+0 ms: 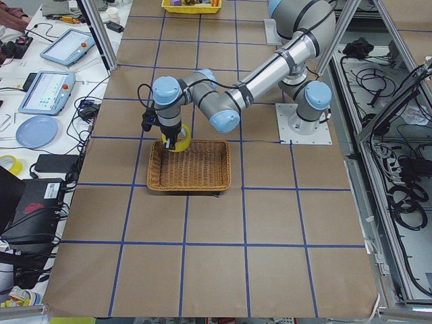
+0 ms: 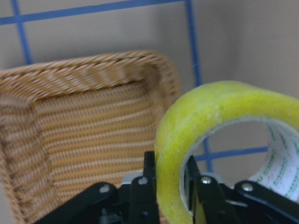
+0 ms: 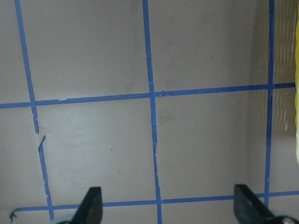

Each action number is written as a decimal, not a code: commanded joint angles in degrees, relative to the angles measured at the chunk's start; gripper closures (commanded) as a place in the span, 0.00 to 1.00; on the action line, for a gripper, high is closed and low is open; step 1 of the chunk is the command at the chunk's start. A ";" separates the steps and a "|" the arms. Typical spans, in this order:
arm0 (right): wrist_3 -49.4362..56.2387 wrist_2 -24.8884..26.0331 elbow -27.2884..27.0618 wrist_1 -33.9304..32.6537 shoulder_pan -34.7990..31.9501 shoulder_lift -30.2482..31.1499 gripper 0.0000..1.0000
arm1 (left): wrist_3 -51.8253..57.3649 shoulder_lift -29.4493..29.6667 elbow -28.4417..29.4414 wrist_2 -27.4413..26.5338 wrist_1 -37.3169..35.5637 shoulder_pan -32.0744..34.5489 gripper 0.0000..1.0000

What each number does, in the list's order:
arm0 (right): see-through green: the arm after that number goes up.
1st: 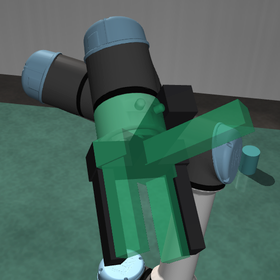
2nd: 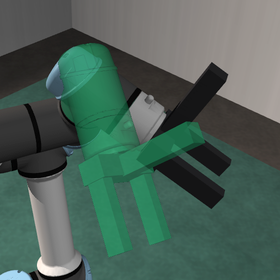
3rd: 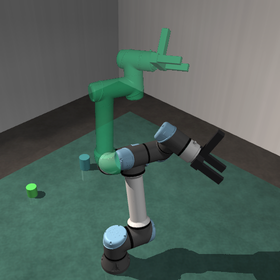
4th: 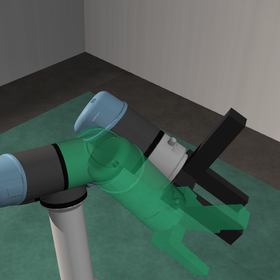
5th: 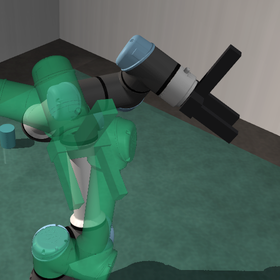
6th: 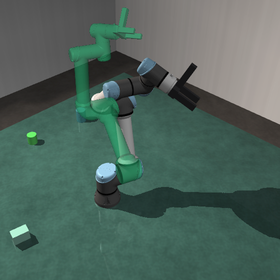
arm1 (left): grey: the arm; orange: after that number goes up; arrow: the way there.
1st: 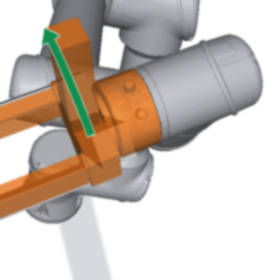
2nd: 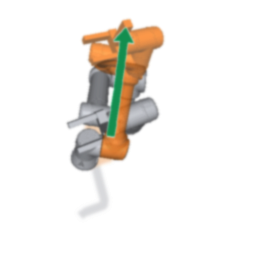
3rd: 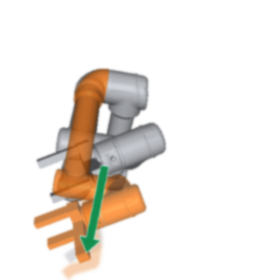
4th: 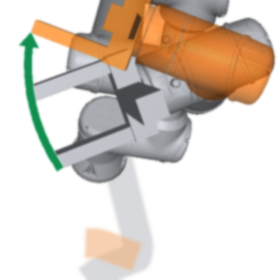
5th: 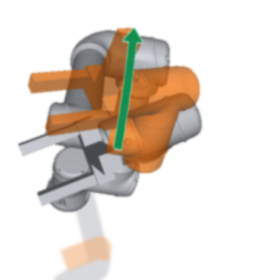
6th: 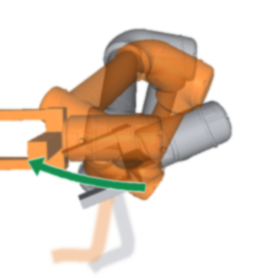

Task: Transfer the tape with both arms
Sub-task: 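Lower the tape into the wicker basket and open the left gripper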

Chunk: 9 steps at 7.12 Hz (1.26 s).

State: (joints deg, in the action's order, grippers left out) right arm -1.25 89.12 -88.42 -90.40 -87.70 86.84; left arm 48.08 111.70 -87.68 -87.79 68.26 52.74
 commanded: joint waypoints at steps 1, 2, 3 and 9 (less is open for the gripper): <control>0.02 0.00 0.00 0.05 0.07 0.00 0.00 | 2.54 1.49 -0.39 0.94 -0.23 -1.32 1.00; 0.02 0.00 0.00 0.05 0.07 0.00 0.00 | 2.98 2.02 -0.30 1.91 -0.32 -1.41 0.99; 0.02 0.00 0.00 0.05 -0.01 0.00 0.00 | 2.72 2.11 -0.39 2.18 -0.32 -1.41 0.40; 0.02 0.00 0.00 0.05 -0.01 0.00 0.00 | 1.76 -4.18 1.27 2.72 -1.83 3.57 0.00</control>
State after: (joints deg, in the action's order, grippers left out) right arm -1.23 89.12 -88.46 -90.35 -87.68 86.84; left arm 50.41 111.09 -87.06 -84.07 65.21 53.40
